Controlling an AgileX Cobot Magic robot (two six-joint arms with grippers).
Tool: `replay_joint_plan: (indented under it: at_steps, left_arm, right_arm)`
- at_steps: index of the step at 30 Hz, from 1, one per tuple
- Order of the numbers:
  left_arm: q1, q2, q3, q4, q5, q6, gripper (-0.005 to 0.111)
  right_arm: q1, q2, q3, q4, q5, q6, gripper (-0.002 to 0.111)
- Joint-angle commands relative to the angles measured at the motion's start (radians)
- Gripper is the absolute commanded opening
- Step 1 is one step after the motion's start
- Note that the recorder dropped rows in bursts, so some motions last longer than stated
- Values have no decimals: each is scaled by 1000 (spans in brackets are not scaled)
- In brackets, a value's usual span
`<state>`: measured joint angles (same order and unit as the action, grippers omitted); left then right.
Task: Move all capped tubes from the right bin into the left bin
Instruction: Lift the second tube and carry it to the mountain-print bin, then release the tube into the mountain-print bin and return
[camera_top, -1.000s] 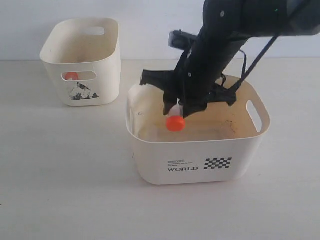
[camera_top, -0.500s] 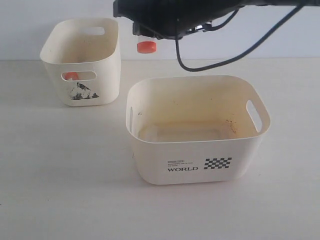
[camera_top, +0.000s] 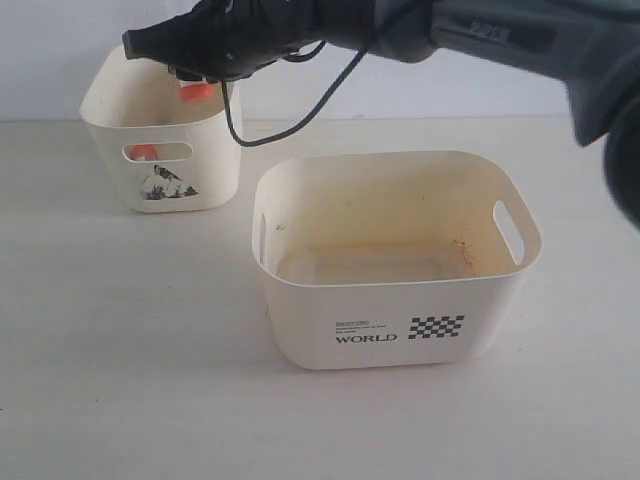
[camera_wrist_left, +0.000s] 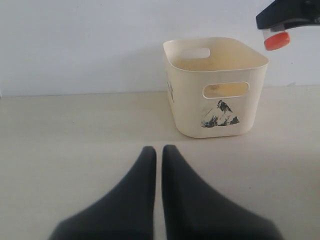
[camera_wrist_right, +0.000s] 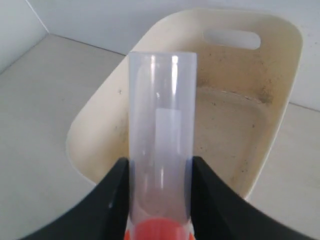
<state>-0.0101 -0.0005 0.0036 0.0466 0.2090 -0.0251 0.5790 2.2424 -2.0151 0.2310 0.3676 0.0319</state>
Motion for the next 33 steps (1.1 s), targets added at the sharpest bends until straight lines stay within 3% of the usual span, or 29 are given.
replay_joint_plan:
  at_steps: [1, 2, 4, 6, 11, 18, 20, 23, 24, 33]
  left_arm:
    - [0, 0, -4, 2, 1, -10, 4]
    - [0, 0, -4, 2, 1, -10, 4]
    - [0, 0, -4, 2, 1, -10, 4]
    - [0, 0, -4, 2, 1, -10, 4]
    - [0, 0, -4, 2, 1, -10, 4]
    - [0, 0, -4, 2, 1, -10, 4]
    - [0, 0, -4, 2, 1, -10, 4]
    - [0, 0, -4, 2, 1, -10, 4]
    - [0, 0, -4, 2, 1, -10, 4]
    - [0, 0, -4, 2, 1, -10, 4]
  right_arm:
    - [1, 72, -117, 1, 44, -18, 40]
    - [1, 84, -132, 4, 41, -7, 57]
    - [1, 88, -137, 7, 38, 28, 74]
    - [1, 88, -137, 11, 20, 48, 75]
    - [1, 88, -137, 22, 20, 64, 61]
    - [1, 33, -141, 77, 174, 64, 56]
    - [1, 4, -141, 61, 228, 58, 43]
    - [1, -46, -141, 25, 318, 36, 6]
    - [1, -65, -141, 17, 358, 39, 0]
    - [1, -220, -141, -165, 799, 178, 0]
